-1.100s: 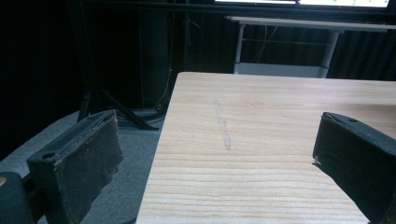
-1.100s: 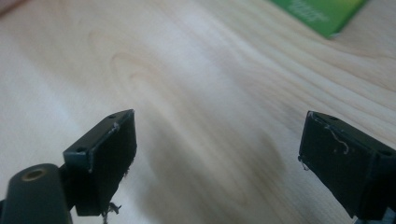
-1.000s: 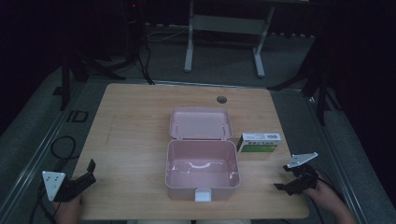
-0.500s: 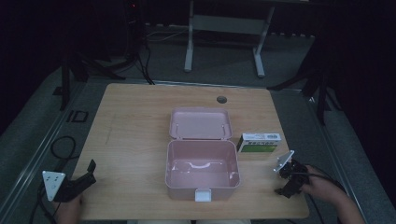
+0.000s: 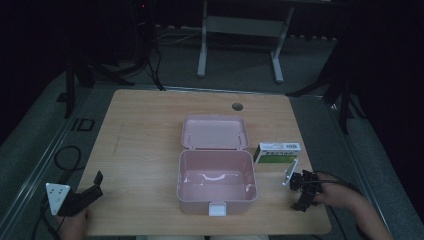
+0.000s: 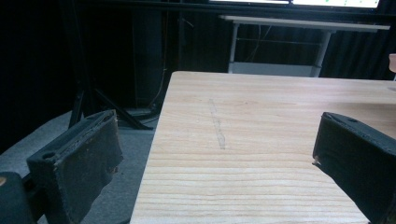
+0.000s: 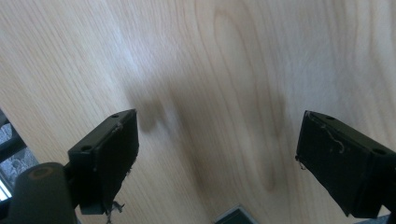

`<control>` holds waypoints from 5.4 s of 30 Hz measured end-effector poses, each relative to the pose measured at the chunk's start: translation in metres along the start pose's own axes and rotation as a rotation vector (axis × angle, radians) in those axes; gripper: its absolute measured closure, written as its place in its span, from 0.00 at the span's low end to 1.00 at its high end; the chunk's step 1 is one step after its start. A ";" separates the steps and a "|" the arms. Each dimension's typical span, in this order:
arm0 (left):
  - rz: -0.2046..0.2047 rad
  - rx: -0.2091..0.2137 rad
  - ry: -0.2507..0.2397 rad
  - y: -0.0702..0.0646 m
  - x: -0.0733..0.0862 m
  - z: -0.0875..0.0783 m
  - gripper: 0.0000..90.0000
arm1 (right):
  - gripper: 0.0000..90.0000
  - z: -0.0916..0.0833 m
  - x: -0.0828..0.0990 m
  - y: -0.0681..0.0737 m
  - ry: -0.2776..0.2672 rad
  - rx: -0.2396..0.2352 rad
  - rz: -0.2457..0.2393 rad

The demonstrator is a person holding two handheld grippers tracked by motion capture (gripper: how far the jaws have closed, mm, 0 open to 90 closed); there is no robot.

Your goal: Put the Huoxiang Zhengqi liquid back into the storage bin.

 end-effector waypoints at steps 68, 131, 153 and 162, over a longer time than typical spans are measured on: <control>-0.011 0.026 0.020 0.000 0.000 0.001 0.01 | 0.26 -0.101 -0.062 -0.073 0.012 0.088 -0.284; 0.004 0.020 0.033 -0.002 0.001 0.002 0.01 | 0.70 -0.058 -0.073 -0.107 0.047 -0.006 -0.291; 0.000 0.025 0.035 -0.002 0.001 0.002 0.01 | 0.70 -0.085 -0.073 -0.054 0.082 -0.007 -0.302; 0.001 0.024 0.036 -0.002 0.001 0.003 0.01 | 0.70 -0.108 -0.066 -0.036 0.099 0.005 -0.275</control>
Point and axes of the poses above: each handheld gripper's, and its own axes: z roughly forward along the jaws, x roughly out of its underside, y roughly to its left, the point moved 2 cm from there along z, roughly forward along the jaws, and after that the axes turned 15 degrees about -z, right-handed, at the moved point
